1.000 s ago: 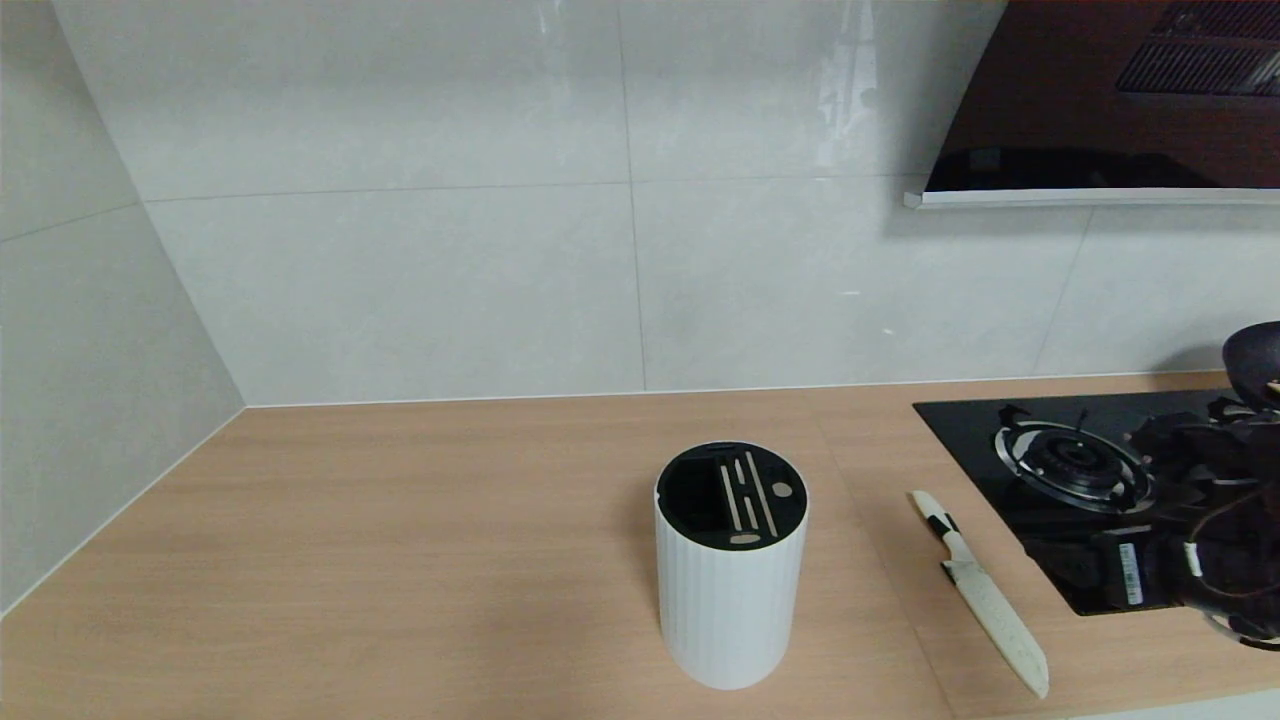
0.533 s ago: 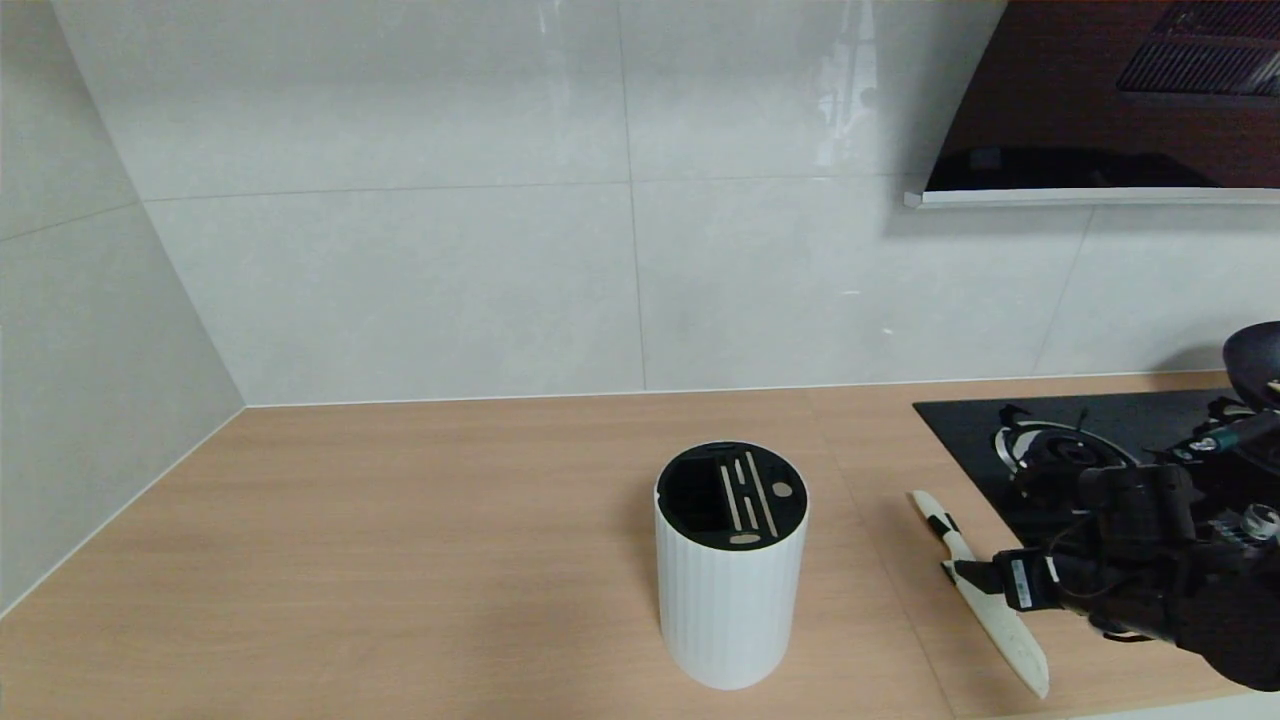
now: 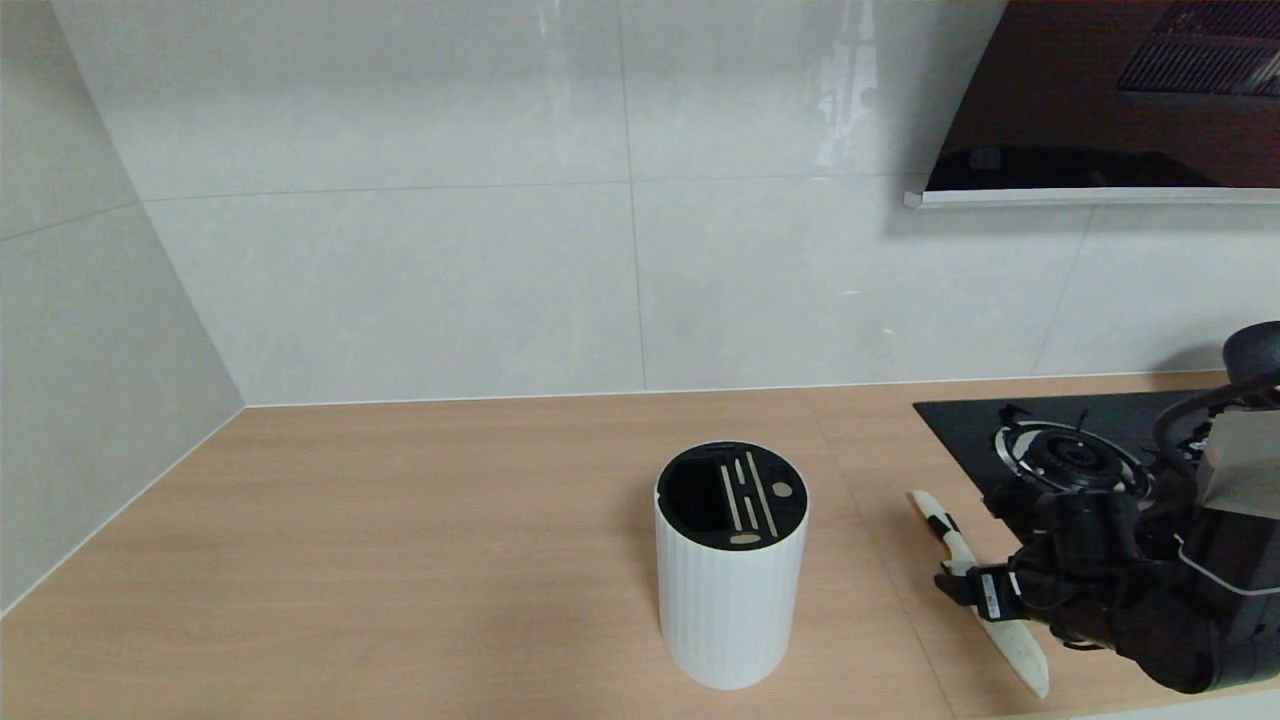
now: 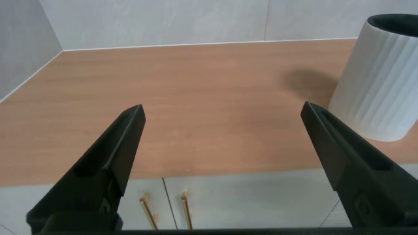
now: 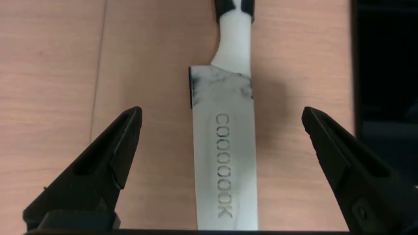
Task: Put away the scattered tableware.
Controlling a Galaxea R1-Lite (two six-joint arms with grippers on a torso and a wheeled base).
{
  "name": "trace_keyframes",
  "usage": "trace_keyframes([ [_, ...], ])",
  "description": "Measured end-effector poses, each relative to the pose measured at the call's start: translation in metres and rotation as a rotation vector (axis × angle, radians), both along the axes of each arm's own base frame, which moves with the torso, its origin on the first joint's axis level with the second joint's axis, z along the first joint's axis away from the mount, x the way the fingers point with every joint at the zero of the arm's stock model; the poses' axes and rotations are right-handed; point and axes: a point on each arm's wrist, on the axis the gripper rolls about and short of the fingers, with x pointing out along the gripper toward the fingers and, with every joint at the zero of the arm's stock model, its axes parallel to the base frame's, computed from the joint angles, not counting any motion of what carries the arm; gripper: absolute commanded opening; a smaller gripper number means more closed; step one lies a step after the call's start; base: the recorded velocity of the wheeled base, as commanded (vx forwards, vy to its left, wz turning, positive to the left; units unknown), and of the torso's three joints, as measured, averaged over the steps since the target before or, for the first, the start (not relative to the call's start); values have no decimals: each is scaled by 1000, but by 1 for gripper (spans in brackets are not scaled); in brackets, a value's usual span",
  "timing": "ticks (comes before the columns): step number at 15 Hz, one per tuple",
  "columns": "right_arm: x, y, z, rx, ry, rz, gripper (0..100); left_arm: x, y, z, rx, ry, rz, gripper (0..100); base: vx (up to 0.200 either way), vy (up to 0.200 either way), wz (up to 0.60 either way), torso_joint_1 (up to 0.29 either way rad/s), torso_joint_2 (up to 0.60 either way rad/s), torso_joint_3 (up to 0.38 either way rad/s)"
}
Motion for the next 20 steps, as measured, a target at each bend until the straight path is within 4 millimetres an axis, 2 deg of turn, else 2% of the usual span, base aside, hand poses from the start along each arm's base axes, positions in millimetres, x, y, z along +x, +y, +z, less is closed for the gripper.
trace_keyframes([
  [13,9,-4,-18,31,-74,31,100,0,0,0,0,0,0,100,0,0,0,0,0,0],
  [20,9,-9,-27,30,-54,16,100,0,0,0,0,0,0,100,0,0,0,0,0,0],
])
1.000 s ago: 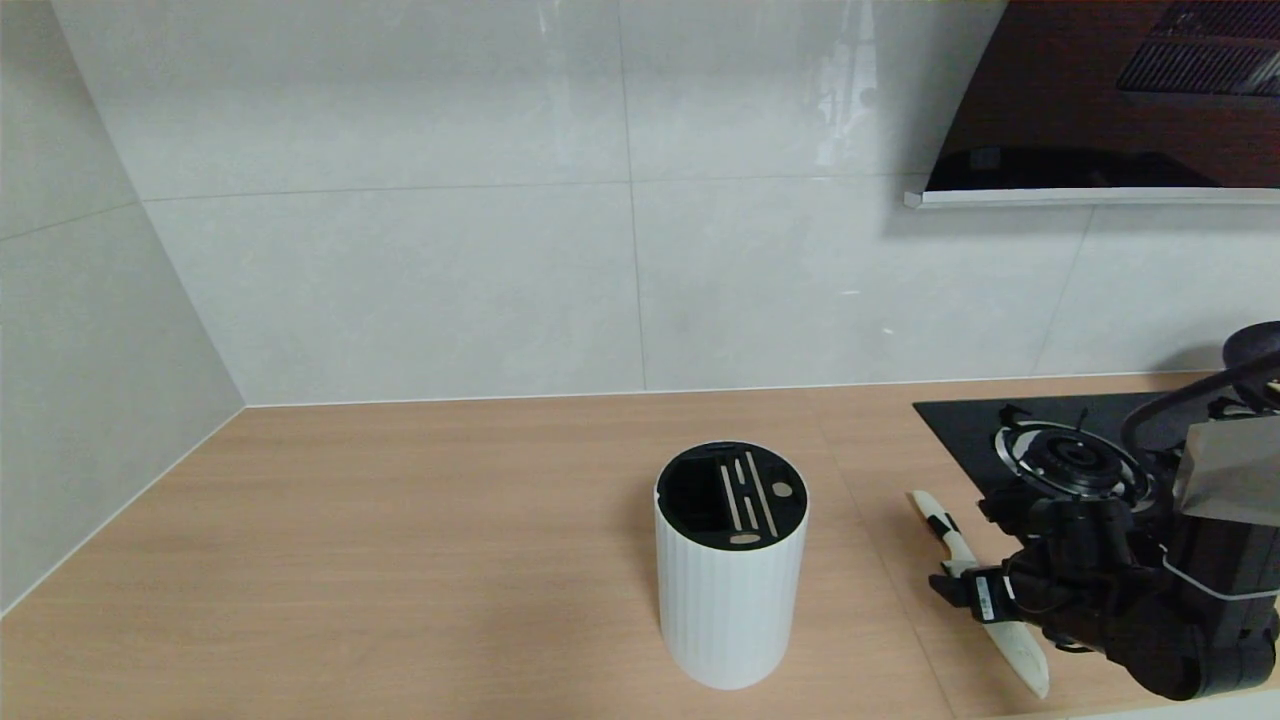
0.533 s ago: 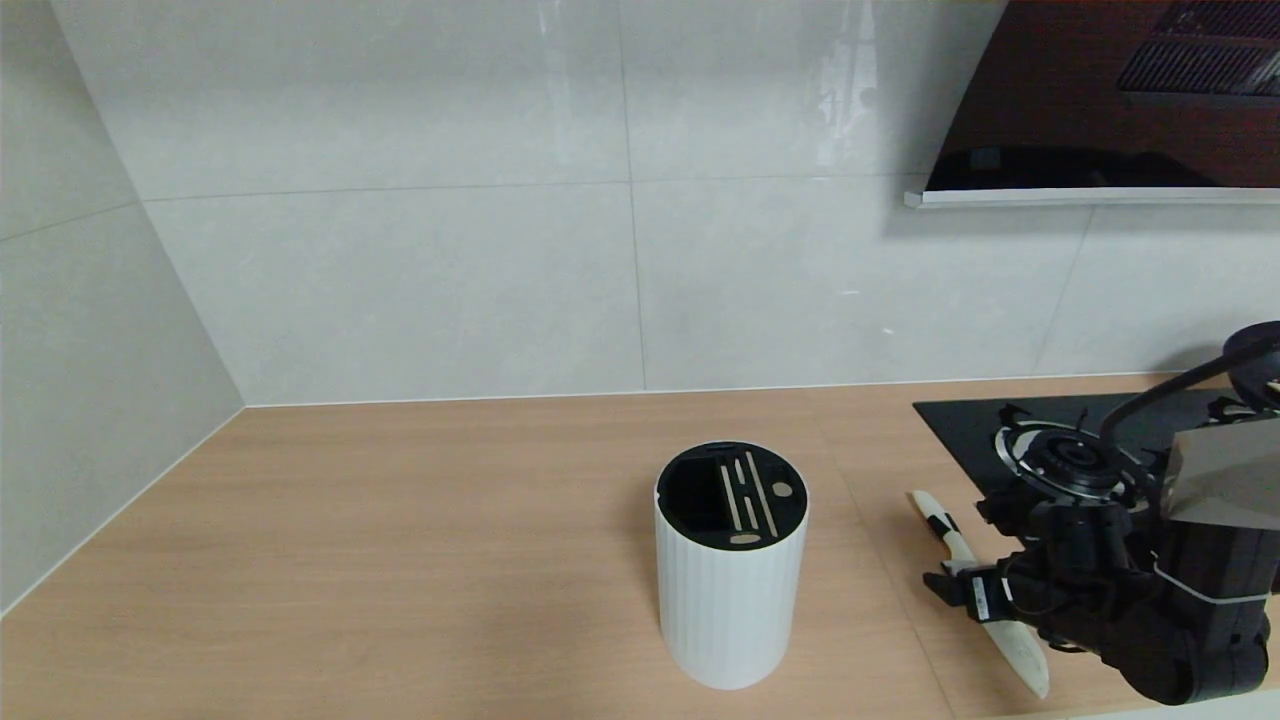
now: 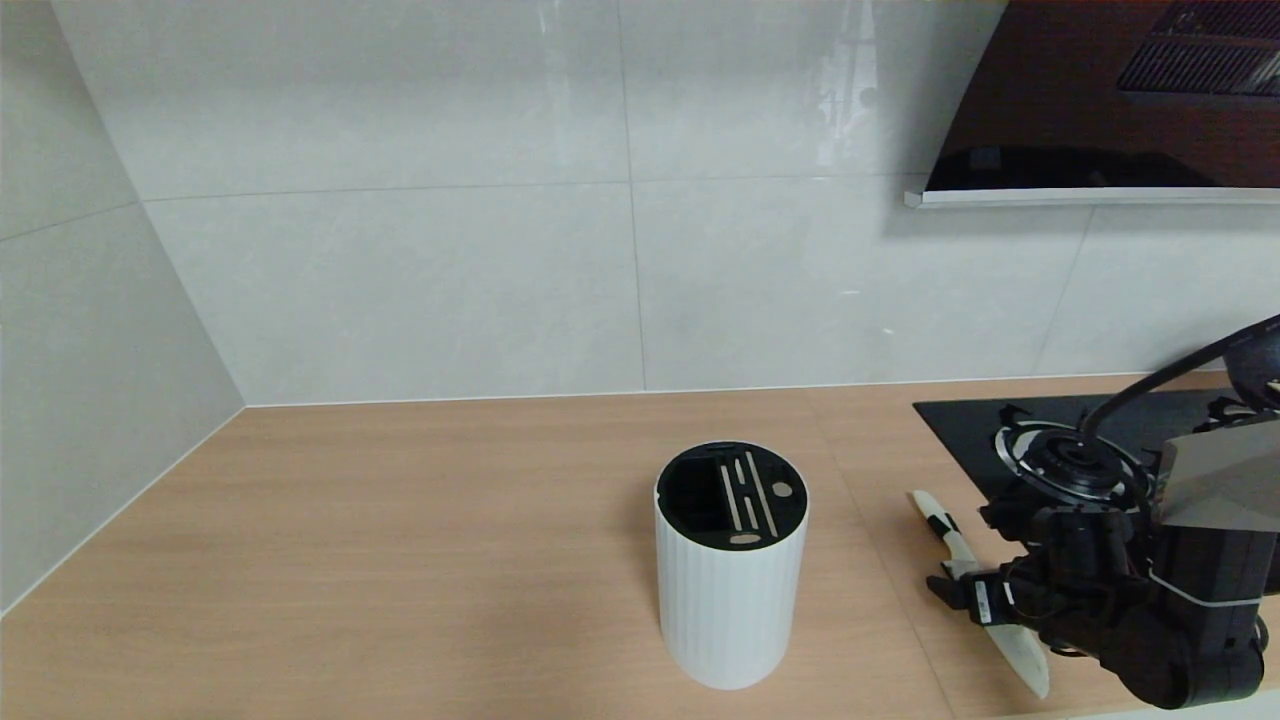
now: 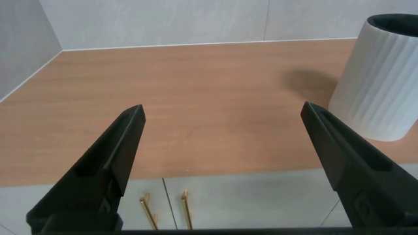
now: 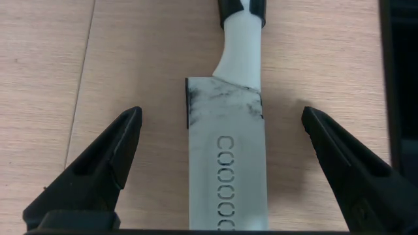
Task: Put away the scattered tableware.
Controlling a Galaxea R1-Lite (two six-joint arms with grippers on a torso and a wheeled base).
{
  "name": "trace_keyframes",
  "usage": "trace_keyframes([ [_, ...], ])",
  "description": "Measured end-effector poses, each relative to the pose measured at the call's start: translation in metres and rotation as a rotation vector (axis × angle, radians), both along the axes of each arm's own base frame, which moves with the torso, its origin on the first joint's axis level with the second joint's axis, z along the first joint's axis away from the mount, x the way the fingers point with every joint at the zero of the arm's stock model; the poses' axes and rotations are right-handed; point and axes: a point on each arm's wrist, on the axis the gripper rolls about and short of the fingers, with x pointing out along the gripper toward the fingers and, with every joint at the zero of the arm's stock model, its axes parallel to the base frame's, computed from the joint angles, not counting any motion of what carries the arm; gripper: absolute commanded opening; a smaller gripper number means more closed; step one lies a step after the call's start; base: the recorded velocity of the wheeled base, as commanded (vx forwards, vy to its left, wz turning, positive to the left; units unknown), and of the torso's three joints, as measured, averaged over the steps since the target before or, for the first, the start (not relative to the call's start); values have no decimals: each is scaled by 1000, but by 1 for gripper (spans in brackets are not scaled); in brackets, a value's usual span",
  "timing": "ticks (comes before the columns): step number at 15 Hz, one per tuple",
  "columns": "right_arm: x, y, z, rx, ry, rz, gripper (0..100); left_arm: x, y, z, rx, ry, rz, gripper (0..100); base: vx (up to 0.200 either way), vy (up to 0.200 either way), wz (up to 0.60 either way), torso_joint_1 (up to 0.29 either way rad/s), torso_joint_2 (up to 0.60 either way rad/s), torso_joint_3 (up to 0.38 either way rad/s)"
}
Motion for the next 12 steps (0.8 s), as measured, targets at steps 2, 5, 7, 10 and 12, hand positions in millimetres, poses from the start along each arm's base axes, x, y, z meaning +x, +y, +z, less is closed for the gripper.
trace_keyframes([
  [2,0,-1,-1,0,1,-1,100,0,0,0,0,0,0,100,0,0,0,0,0,0],
  [5,0,-1,-3,-1,6,-2,0,0,0,0,0,0,0,100,0,0,0,0,0,0],
  [7,0,-1,-5,-6,10,3,0,0,0,0,0,0,0,100,0,0,0,0,0,0],
  [10,-1,-1,-7,-9,18,3,0,0,0,0,0,0,0,100,0,0,0,0,0,0],
  [12,-2,-1,-7,-9,20,2,0,0,0,0,0,0,0,100,0,0,0,0,0,0],
])
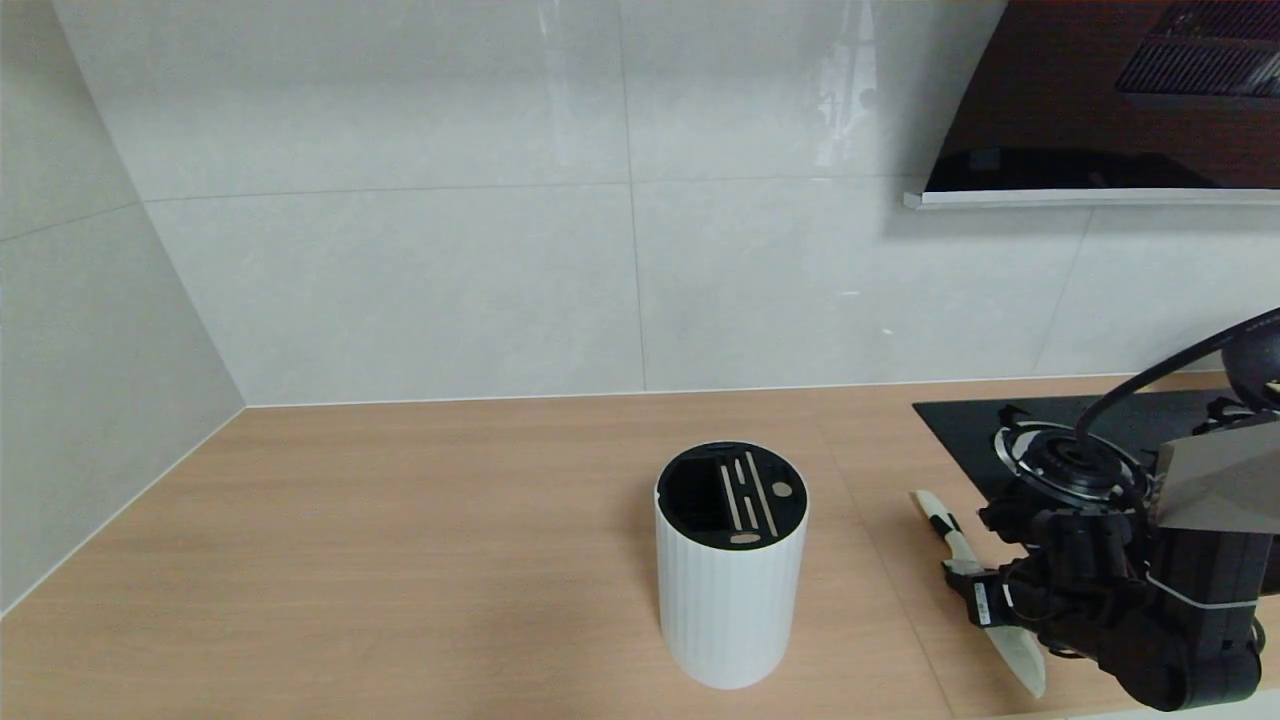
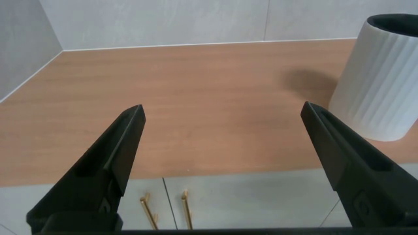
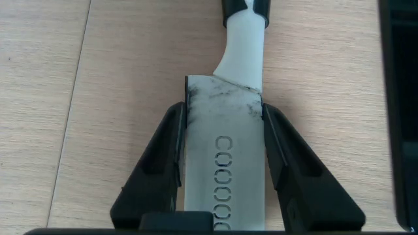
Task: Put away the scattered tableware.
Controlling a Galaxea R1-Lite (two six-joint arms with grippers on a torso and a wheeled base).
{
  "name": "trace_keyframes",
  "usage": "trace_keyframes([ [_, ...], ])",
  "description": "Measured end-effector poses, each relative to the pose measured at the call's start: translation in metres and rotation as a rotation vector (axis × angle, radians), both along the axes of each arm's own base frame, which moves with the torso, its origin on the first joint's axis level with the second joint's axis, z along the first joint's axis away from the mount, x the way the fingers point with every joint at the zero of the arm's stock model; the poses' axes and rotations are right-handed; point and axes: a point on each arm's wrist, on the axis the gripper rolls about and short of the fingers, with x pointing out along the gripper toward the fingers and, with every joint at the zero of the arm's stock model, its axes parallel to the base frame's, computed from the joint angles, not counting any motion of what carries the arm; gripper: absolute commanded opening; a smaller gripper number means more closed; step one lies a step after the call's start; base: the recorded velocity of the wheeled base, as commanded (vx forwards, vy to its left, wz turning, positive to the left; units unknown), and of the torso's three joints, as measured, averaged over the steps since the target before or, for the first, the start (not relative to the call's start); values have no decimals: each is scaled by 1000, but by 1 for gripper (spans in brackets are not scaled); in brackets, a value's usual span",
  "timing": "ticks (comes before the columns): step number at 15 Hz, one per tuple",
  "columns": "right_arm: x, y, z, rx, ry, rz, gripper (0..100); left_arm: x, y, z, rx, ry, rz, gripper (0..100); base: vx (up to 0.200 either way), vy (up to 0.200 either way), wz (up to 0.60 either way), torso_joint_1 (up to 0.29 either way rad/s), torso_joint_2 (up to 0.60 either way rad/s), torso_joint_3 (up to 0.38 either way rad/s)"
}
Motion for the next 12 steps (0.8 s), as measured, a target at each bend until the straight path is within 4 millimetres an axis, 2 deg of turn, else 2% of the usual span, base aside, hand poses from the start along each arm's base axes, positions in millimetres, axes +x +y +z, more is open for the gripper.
trace_keyframes([
  [3,0,0,4,-1,-22,-5,0,0,0,0,0,0,1,100,0,0,0,0,0,0],
  [6,-4,-3,18,2,-77,-12,0,0,0,0,0,0,1,100,0,0,0,0,0,0],
  [12,-22,1,79,4,-188,-2,0,0,1,3,3,-21,26,100,0,0,0,0,0,0],
])
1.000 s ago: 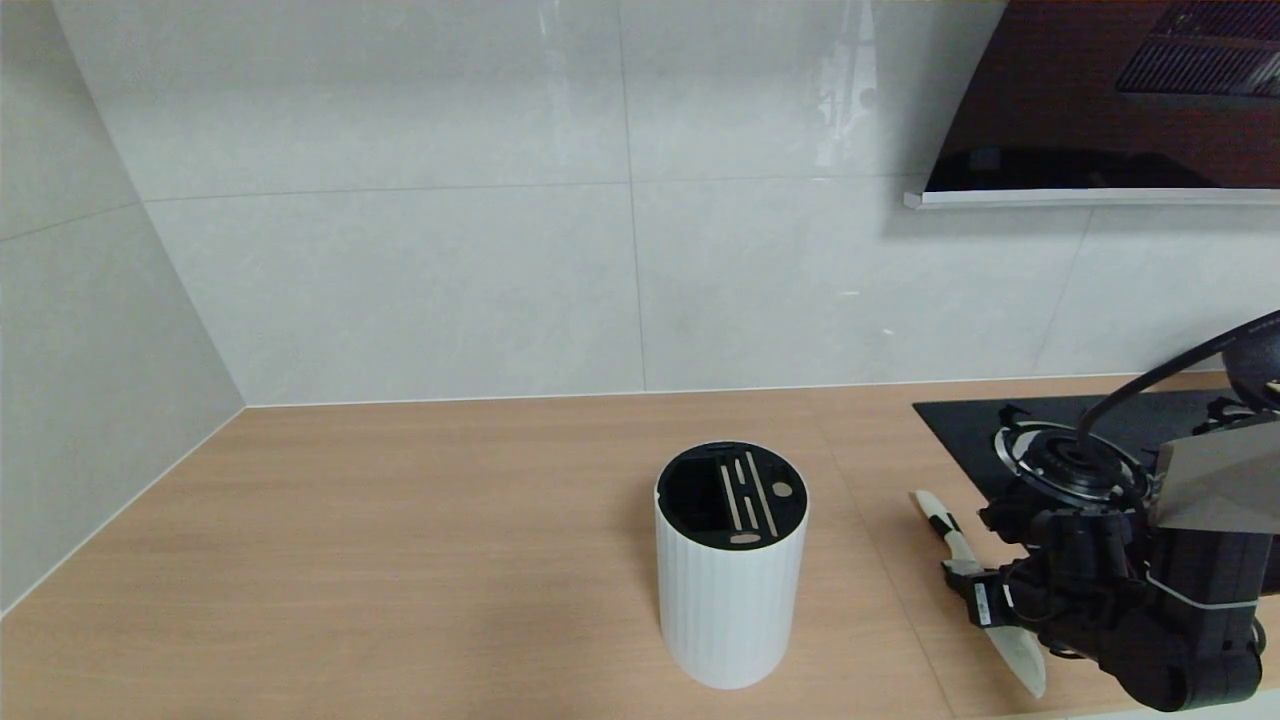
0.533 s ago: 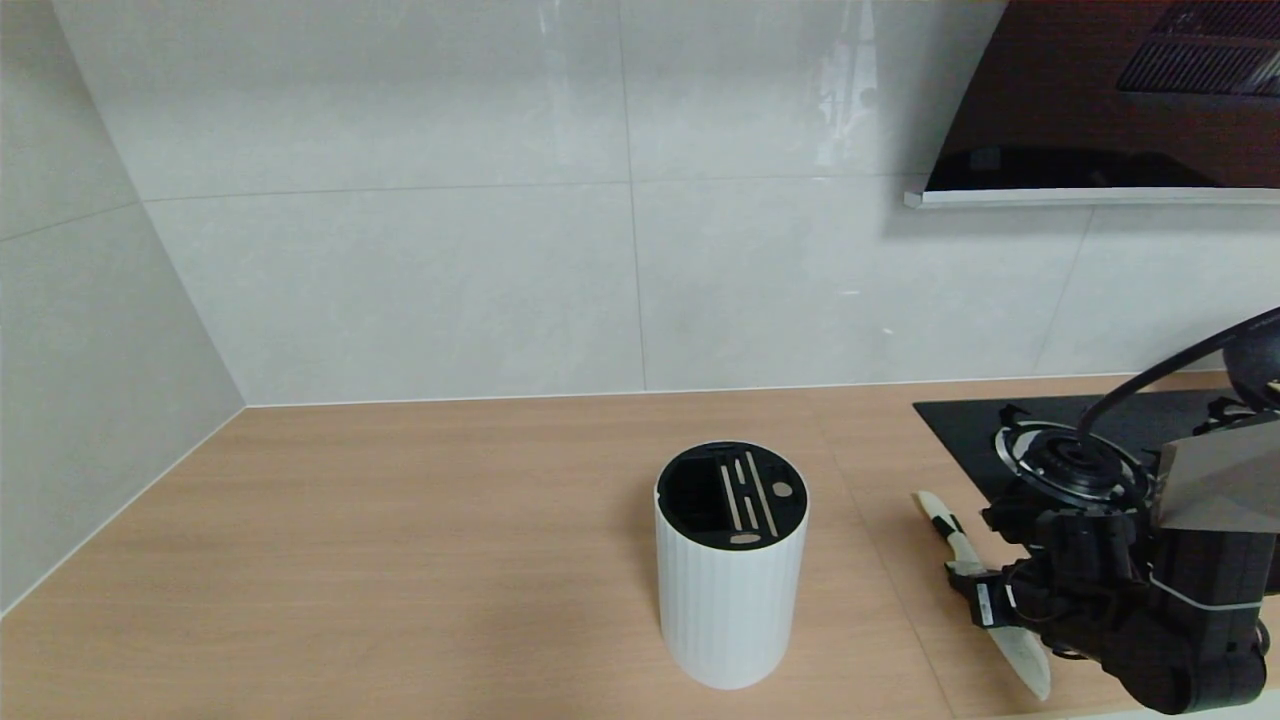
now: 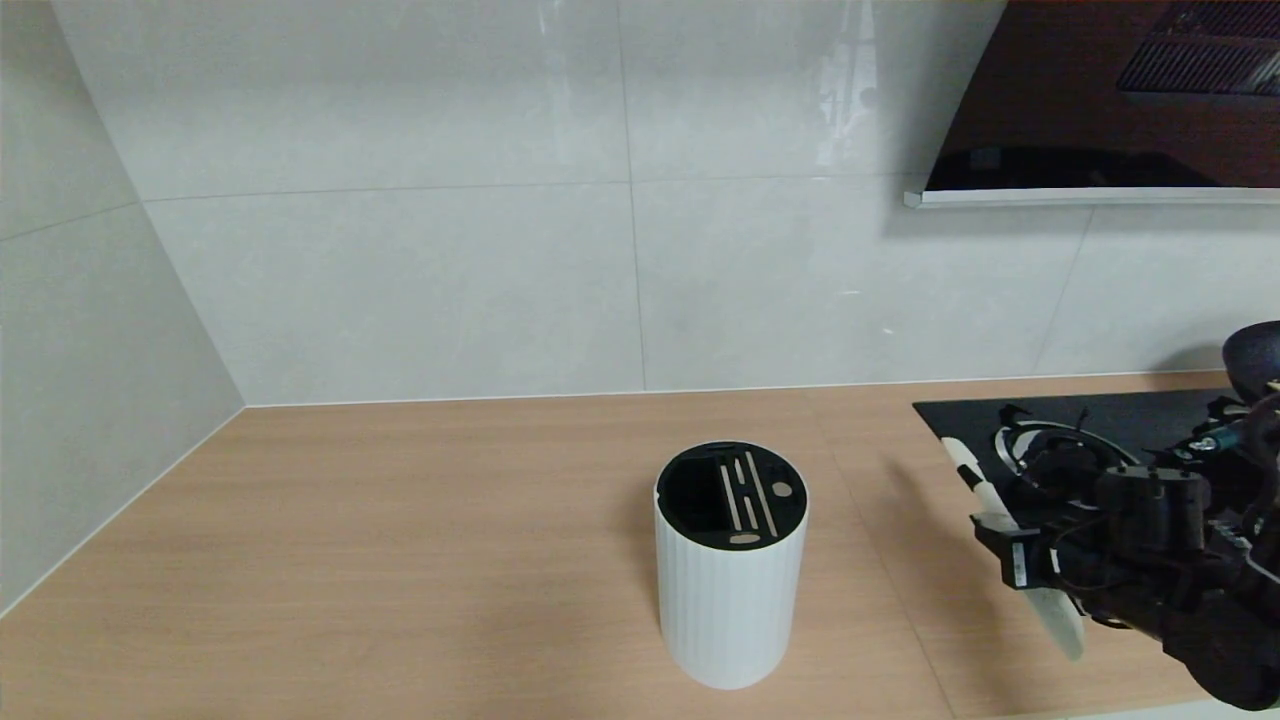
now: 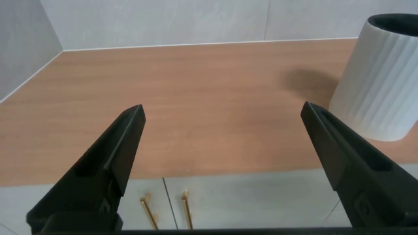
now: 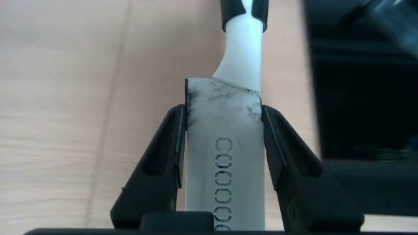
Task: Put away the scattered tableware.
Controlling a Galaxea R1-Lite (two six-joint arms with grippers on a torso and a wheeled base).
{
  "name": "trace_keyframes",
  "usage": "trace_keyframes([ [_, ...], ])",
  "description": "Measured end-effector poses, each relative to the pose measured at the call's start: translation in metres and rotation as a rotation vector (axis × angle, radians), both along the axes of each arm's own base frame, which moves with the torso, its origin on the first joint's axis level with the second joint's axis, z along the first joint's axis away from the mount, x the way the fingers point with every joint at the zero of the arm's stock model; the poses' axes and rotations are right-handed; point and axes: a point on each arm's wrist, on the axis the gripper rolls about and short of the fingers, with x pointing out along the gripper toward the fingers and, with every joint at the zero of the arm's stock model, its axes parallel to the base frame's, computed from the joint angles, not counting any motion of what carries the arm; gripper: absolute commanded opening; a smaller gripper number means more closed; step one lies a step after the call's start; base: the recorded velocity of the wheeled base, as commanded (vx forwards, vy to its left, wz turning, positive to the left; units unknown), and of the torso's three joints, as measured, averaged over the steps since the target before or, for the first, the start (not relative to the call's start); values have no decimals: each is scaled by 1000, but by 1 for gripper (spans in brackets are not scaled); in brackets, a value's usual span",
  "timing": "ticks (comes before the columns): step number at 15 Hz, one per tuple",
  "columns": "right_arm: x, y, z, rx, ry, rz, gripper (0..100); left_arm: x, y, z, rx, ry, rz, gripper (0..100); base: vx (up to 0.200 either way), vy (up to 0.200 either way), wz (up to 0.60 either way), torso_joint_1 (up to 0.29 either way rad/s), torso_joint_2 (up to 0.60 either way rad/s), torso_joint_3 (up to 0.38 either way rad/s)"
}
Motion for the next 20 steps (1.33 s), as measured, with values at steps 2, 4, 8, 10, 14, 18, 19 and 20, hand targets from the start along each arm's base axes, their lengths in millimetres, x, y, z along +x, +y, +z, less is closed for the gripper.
trace_keyframes([
  [2,-7,6,25,2,-63,17,0,-6,0,22,-4,-84,10,100,0,0,0,0,0,0],
  [4,-12,18,49,-4,-118,35,0,-16,0,52,1,-113,-41,100,0,0,0,0,0,0],
  [8,-27,50,106,-9,-150,129,0,-8,-3,136,35,-72,-219,100,0,0,0,0,0,0],
  [10,-41,70,135,12,-215,211,0,16,-5,167,32,-10,-273,100,0,0,0,0,0,0],
  [14,-72,104,173,44,-277,363,0,93,-18,193,-59,147,-429,100,0,0,0,0,0,0],
  [18,-111,129,186,67,-258,524,0,139,-53,187,-307,321,-699,100,0,0,0,0,0,0],
  [19,-121,134,191,95,-253,557,0,147,-66,189,-406,349,-783,100,0,0,0,0,0,0],
  [20,-127,138,195,127,-254,575,0,156,-78,190,-459,363,-854,100,0,0,0,0,0,0],
])
